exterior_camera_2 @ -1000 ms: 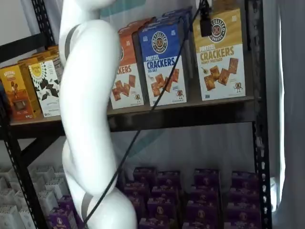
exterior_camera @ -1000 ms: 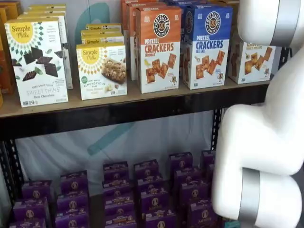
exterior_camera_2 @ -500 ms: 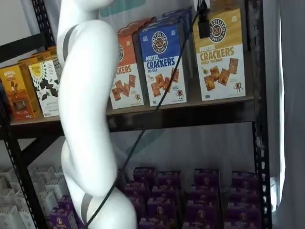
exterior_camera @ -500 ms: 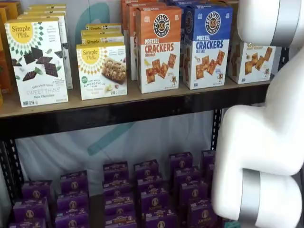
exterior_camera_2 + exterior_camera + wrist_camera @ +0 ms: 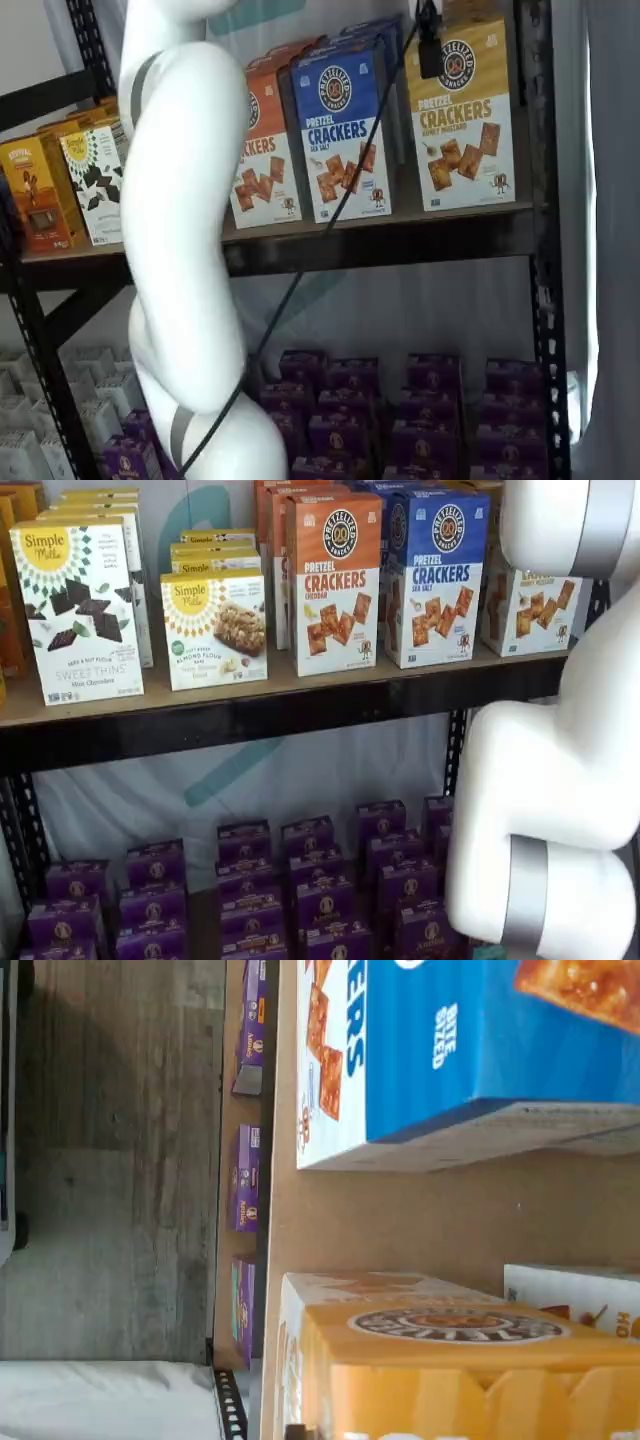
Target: Retrieve the yellow and white box located on the top shelf, the sixth one from the left
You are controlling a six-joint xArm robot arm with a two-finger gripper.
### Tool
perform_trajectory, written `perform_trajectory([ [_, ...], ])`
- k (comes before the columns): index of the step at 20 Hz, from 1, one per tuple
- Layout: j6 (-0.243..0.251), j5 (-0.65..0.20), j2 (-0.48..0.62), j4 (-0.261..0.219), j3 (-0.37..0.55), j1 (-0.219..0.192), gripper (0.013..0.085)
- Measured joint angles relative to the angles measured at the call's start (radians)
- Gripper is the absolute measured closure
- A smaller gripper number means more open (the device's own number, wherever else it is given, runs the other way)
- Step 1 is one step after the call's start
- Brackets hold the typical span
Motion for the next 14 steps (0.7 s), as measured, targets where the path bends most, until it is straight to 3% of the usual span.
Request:
perform_trajectory([
  [1,-0.001,-0.002,-0.002,0.0,0.002,-0.001,0.033],
  [12,-0.009,0.009,-0.005,0.004,-0.012,-0.012,0.033],
  [14,-0.011,0.007,-0.009,0.003,-0.008,-0.012,0.037],
])
